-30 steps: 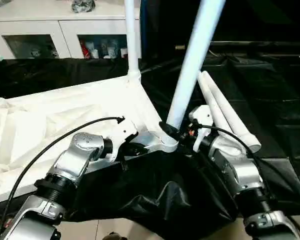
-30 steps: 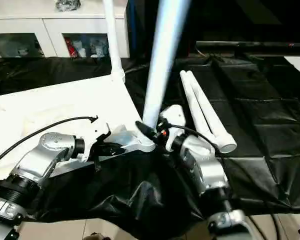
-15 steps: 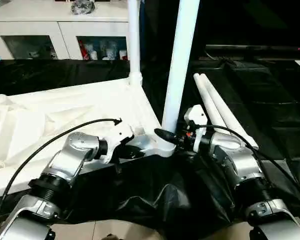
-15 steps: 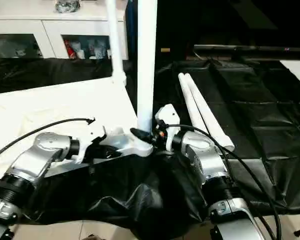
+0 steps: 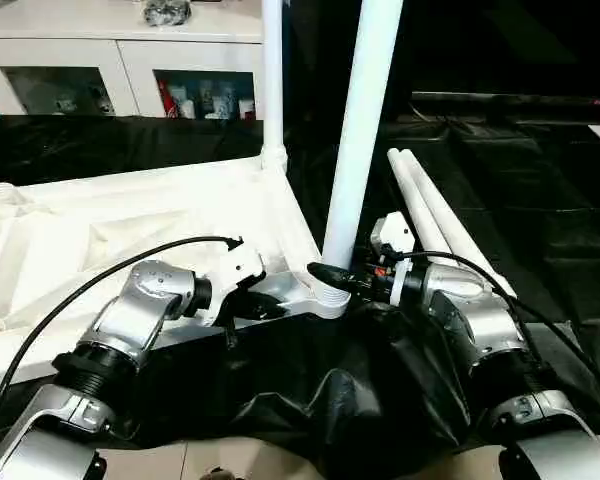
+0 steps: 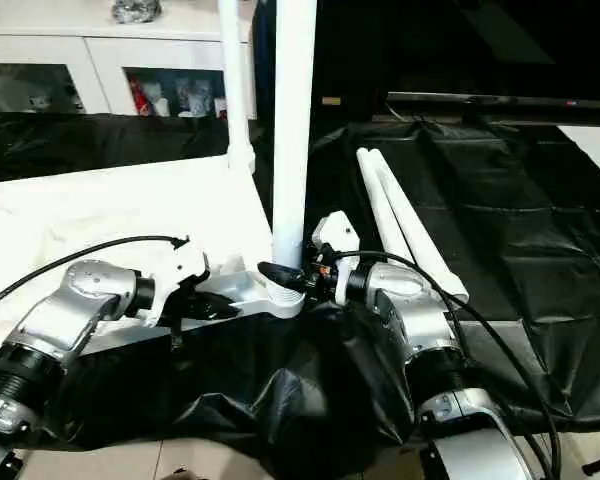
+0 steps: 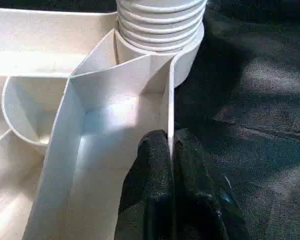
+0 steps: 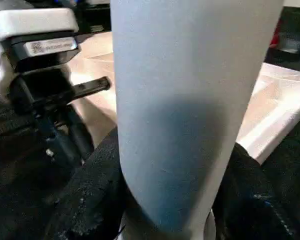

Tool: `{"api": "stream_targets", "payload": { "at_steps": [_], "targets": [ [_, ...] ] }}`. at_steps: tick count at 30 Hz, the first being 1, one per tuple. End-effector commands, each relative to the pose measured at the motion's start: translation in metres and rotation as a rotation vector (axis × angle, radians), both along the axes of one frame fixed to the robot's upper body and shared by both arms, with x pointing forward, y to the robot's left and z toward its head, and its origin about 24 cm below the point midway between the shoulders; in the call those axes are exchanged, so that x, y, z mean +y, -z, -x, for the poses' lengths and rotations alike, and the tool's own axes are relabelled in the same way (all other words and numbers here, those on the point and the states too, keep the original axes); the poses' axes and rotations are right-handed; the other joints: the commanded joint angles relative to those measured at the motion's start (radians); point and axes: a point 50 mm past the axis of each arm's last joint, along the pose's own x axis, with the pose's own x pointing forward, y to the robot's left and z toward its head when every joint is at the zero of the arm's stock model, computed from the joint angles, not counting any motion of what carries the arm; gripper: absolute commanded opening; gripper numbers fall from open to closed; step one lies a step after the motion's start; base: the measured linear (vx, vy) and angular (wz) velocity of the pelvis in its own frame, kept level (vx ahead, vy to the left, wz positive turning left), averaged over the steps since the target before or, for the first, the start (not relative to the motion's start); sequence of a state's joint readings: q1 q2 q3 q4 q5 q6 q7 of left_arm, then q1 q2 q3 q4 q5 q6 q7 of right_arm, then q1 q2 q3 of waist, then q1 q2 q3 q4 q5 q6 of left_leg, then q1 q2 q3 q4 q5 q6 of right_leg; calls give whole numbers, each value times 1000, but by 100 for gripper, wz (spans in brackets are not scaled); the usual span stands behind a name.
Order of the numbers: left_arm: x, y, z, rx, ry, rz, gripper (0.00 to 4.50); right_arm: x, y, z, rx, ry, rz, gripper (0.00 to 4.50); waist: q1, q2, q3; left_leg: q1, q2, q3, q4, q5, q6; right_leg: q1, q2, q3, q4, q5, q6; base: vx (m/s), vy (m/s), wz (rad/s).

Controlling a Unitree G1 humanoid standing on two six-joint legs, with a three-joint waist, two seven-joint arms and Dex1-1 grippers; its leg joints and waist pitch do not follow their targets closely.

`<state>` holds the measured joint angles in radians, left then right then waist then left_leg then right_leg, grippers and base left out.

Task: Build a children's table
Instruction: Insert table leg to table base

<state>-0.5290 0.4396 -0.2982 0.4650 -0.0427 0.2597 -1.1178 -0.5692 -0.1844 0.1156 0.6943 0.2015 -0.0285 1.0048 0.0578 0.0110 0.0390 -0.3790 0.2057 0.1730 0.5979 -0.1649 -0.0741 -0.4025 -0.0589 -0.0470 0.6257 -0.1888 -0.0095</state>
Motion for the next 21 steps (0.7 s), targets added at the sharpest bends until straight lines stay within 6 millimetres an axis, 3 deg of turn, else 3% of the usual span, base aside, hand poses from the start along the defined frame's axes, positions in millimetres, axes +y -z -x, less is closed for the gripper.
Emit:
{"api": "stream_targets", "payload": {
  "at_steps": [1, 2, 3, 6, 8, 9, 10, 13, 15, 19, 21],
  "targets": [
    [-11, -35, -19, -128, -38, 83, 0, -2, 32, 3, 138, 126, 63, 189, -1, 4, -47, 21, 23, -10, -83, -362, -11, 31, -73, 39, -95, -366, -194, 0, 0, 0],
    [-11, -36, -19, -129, -46, 82, 0, -2, 32, 2, 137, 144, 64, 189, -5, 5, -46, 20, 22, -11, -84, -368, -16, 31, -73, 39, -95, -375, -194, 0, 0, 0],
    [-14, -39, -25, -143, -101, 78, 0, -2, 32, -6, 129, 273, 71, 189, -8, 5, -46, 20, 18, -13, -84, -376, -26, 30, -73, 37, -98, -410, -179, 0, 0, 0],
    [-17, -42, -30, -148, -153, 80, 0, 0, 33, -11, 142, 353, 59, 189, -12, 3, -47, 18, 20, -14, -84, -369, -29, 32, -74, 37, -99, -401, -175, 0, 0, 0],
    [-21, -46, -35, -151, -207, 84, 0, 6, 34, -14, 172, 415, 48, 189, -12, 6, -49, 20, 19, -13, -82, -360, -23, 31, -72, 39, -97, -361, -186, 0, 0, 0],
    [-28, -49, -41, -162, -269, 73, 0, 16, 35, -17, 187, 463, 66, 189, -16, 5, -51, 15, 19, -11, -82, -332, -23, 34, -70, 39, -90, -306, -200, 0, 0, 0],
    [-32, -50, -44, -169, -296, 63, 0, 22, 35, -19, 188, 480, 81, 189, -15, 11, -51, 19, 20, -10, -82, -323, -27, 31, -68, 38, -89, -274, -213, 0, 0, 0],
    [-40, -51, -50, -179, -371, 42, 0, 33, 35, -22, 203, 530, 109, 189, -14, 10, -57, 14, 17, -8, -77, -271, -23, 38, -67, 37, -81, -184, -232, 0, 0, 0],
    [-57, -49, -55, -182, -447, 29, 0, 53, 33, -25, 252, 609, 102, 189, -16, 6, -59, 11, 17, -5, -74, -234, -12, 43, -68, 38, -78, -120, -246, 0, 0, 0],
    [-62, -44, -54, -200, -445, -21, 0, 63, 31, -24, 233, 589, 121, 189, -10, 6, -60, 9, 15, -4, -74, -198, 16, 51, -68, 34, -77, -63, -243, 0, 0, 0],
    [-65, -41, -53, -186, -457, -28, 0, 68, 33, -22, 238, 582, 129, 189, -9, 5, -57, 10, 16, -3, -75, -209, 19, 51, -69, 33, -80, -82, -242, 0, 0, 0]
  ]
}}
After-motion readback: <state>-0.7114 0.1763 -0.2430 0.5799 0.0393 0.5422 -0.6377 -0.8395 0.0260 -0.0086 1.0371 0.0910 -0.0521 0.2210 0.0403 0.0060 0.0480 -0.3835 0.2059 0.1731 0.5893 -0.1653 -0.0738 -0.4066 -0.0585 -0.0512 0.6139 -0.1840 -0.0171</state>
